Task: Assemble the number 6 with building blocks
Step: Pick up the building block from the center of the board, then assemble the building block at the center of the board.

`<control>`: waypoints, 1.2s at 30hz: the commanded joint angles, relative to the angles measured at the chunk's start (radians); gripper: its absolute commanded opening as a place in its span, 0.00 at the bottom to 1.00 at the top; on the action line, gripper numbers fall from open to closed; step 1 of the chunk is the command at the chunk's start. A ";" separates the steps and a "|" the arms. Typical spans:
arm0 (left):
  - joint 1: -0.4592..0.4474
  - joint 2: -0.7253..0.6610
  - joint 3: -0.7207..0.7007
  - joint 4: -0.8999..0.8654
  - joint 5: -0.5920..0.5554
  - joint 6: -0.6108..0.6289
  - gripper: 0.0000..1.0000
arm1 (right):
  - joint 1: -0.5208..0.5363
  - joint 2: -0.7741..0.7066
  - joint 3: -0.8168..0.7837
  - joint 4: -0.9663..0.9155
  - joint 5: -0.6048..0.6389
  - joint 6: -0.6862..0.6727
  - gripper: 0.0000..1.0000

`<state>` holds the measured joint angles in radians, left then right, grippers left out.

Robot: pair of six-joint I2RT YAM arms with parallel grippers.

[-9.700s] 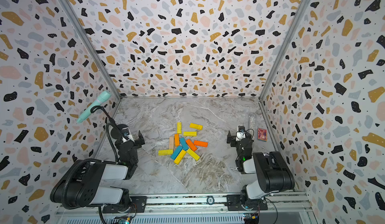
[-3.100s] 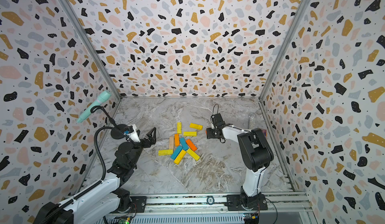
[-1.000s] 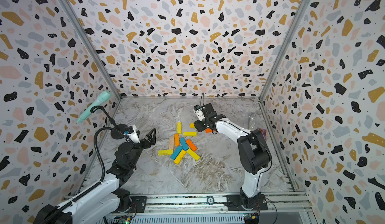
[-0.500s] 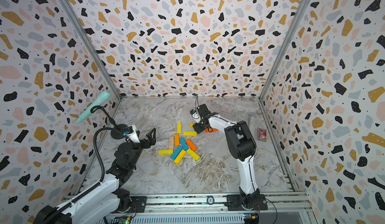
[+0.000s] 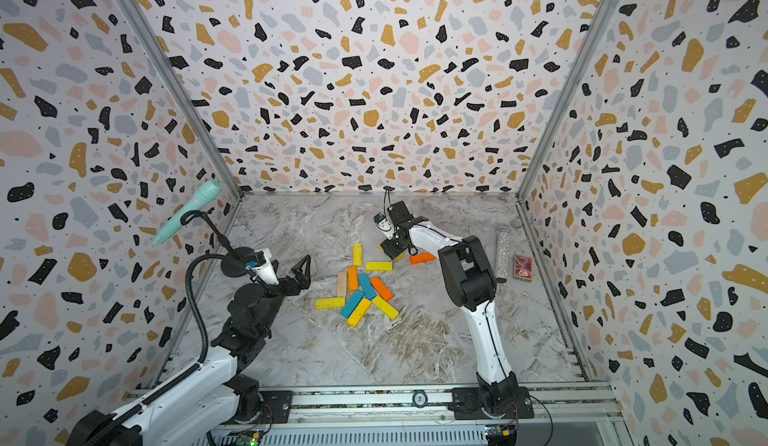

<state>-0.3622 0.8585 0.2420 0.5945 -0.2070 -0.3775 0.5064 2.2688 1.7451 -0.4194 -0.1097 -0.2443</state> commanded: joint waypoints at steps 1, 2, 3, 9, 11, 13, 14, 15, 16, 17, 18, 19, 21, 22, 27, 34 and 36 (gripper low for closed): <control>-0.003 -0.017 0.023 0.022 0.001 0.009 0.99 | 0.001 0.009 0.043 -0.066 -0.038 -0.008 0.56; -0.004 -0.018 0.023 0.021 0.001 0.008 0.99 | 0.001 0.008 0.044 -0.065 -0.045 -0.001 0.55; -0.005 -0.018 0.023 0.021 0.001 0.007 1.00 | 0.001 0.008 0.044 -0.066 -0.052 0.004 0.54; -0.005 -0.016 0.025 0.023 0.010 0.000 0.99 | 0.002 0.002 0.040 -0.068 -0.091 0.060 0.41; -0.005 -0.016 0.025 0.026 0.009 0.000 0.99 | 0.002 -0.014 0.031 -0.063 -0.090 0.099 0.35; -0.005 -0.015 0.023 0.028 0.003 0.000 1.00 | 0.002 -0.045 0.005 -0.040 -0.076 0.154 0.31; -0.006 -0.015 0.025 0.027 0.004 -0.001 1.00 | 0.003 -0.071 -0.019 -0.023 -0.065 0.191 0.28; -0.006 -0.016 0.026 0.028 0.010 -0.003 0.99 | 0.003 -0.103 -0.054 0.001 -0.050 0.236 0.26; -0.009 -0.014 0.026 0.030 0.016 -0.003 0.99 | 0.003 -0.130 -0.089 0.024 -0.042 0.270 0.24; -0.013 -0.011 0.029 0.032 0.022 -0.003 0.99 | 0.003 -0.166 -0.131 0.049 -0.034 0.310 0.23; -0.017 -0.008 0.030 0.034 0.027 -0.003 0.99 | 0.003 -0.200 -0.176 0.074 -0.018 0.344 0.21; -0.021 -0.005 0.032 0.036 0.033 -0.002 0.99 | 0.004 -0.229 -0.212 0.092 -0.012 0.365 0.21; -0.030 0.011 0.035 0.038 0.040 0.000 1.00 | 0.005 -0.292 -0.295 0.121 0.010 0.413 0.18; -0.033 0.017 0.038 0.040 0.047 0.000 1.00 | 0.005 -0.317 -0.330 0.133 0.014 0.427 0.17; -0.063 0.072 0.063 0.044 0.073 -0.011 0.94 | 0.012 -0.404 -0.471 0.172 0.023 0.477 0.16; -0.121 0.156 0.132 -0.001 0.082 -0.062 0.91 | 0.015 -0.412 -0.554 0.225 0.031 0.517 0.16; -0.138 0.178 0.146 -0.011 0.090 -0.079 0.89 | 0.014 -0.399 -0.561 0.231 0.038 0.517 0.16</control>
<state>-0.4805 1.0187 0.3534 0.5797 -0.1356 -0.4232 0.5156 1.8748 1.1824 -0.2230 -0.0895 0.2466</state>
